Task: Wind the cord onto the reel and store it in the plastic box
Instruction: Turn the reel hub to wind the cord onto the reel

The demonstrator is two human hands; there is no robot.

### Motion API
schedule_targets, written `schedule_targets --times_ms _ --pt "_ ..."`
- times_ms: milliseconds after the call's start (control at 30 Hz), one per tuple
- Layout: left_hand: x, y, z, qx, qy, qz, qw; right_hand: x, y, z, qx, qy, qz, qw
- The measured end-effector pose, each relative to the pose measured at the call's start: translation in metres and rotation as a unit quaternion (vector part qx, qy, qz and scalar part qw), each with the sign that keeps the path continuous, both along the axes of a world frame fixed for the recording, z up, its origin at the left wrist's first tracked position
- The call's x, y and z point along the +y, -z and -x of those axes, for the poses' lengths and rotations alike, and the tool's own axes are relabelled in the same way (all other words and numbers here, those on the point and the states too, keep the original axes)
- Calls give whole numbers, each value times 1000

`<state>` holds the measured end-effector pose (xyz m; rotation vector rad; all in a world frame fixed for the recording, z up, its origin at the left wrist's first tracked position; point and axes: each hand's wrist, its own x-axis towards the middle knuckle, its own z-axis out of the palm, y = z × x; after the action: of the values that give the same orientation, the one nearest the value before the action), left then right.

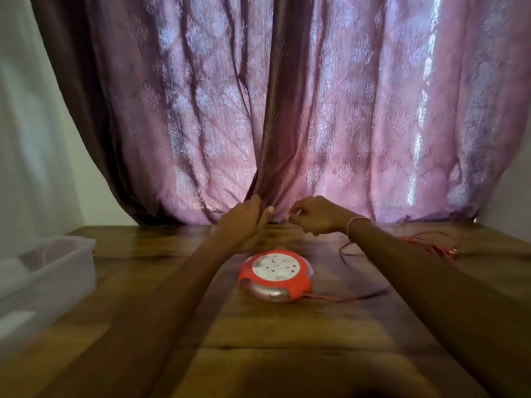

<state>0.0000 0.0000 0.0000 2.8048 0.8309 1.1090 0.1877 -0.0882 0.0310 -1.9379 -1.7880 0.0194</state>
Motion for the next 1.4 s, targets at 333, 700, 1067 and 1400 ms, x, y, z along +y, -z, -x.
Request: schedule_targets --times_ms 333,700,1067,1400 --pt "-16 35 11 270 -176 246 914 0 53 -3 64 39 139 987" --pt "3 52 13 82 -163 215 959 -10 76 -8 405 43 104 907" --pt "32 2 -1 -293 -36 154 943 -9 26 -20 492 -8 -15 870" --pt "27 -42 -16 -375 64 248 891 -1 -31 -9 563 -45 -141 813"
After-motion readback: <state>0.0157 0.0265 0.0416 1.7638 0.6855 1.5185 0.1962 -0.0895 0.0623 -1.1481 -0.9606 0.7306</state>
